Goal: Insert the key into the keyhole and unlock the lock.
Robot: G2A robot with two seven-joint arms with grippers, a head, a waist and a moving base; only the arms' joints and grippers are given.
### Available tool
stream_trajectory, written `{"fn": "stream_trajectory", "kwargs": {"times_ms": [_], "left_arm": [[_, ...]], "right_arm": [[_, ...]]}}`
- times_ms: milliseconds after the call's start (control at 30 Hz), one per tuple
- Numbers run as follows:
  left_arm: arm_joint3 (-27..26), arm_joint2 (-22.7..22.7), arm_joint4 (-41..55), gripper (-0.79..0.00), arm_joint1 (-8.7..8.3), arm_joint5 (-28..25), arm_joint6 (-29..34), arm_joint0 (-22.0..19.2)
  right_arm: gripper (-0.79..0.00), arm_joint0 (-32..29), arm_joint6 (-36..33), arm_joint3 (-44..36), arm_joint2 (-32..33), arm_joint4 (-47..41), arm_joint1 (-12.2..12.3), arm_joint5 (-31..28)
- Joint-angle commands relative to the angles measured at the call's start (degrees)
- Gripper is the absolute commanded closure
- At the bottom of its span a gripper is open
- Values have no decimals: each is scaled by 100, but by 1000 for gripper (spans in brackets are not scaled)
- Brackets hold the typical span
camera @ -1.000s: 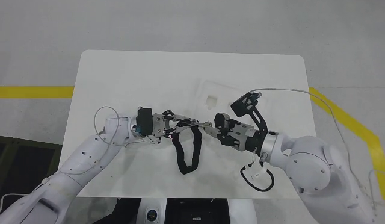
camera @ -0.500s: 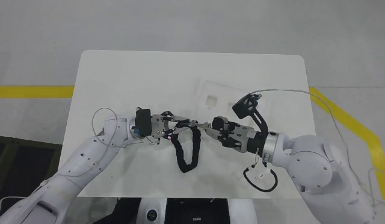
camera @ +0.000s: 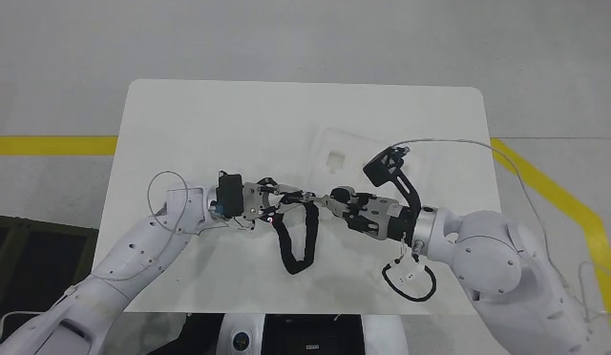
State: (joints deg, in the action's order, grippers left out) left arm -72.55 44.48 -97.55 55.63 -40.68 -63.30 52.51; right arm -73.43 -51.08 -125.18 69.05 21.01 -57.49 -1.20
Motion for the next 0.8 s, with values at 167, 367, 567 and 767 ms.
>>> {"fn": "stream_trajectory", "kwargs": {"times_ms": [167,367,567,767], "left_arm": [[-67,6,-181,0,2,35,133,4],[-144,19,-277,0,0,47,258,30],[-227,26,-330,0,7,53,360,44],[-263,60,-379,0,6,67,533,56]], "right_arm": [[0,93,-84,51,-73,33,-9,103],[0,194,-328,45,-77,60,-2,186],[0,298,-443,36,-184,121,-11,285],[0,353,-480,-115,-275,451,-14,533]]}}
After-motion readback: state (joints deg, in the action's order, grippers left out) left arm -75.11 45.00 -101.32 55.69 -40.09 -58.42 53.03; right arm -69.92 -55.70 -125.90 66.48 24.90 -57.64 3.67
